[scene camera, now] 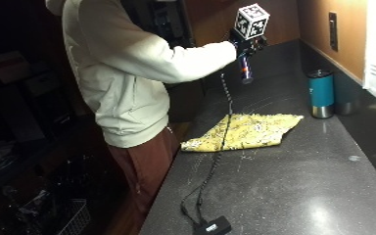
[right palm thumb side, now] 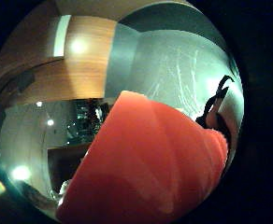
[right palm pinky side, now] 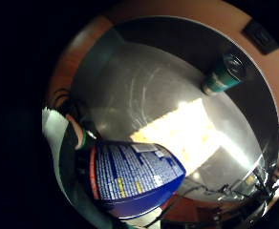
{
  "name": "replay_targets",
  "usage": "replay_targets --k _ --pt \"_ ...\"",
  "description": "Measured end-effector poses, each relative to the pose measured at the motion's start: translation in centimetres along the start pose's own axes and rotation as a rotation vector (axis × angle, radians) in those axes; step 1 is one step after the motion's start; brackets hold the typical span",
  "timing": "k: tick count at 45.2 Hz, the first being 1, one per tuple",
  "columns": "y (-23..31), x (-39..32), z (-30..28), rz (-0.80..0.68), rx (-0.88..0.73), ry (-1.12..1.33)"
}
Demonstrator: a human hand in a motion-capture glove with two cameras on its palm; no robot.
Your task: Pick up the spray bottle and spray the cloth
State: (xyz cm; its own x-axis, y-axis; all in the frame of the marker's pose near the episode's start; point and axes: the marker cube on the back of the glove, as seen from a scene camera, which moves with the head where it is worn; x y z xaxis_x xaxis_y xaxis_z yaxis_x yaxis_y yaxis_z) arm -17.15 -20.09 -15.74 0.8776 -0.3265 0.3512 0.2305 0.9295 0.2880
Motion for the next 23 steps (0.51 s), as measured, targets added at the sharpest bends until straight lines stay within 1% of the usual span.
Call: replay_targets --k 4,13,23 --pt "-0.1 -0.6 -0.3 -0.036 0.063 -0.089" --pt "-1.6 -2.2 1.3 -0.101 0.188 -0.258" --pt "-3.3 -3.8 4.2 -0.173 0.334 -0.424"
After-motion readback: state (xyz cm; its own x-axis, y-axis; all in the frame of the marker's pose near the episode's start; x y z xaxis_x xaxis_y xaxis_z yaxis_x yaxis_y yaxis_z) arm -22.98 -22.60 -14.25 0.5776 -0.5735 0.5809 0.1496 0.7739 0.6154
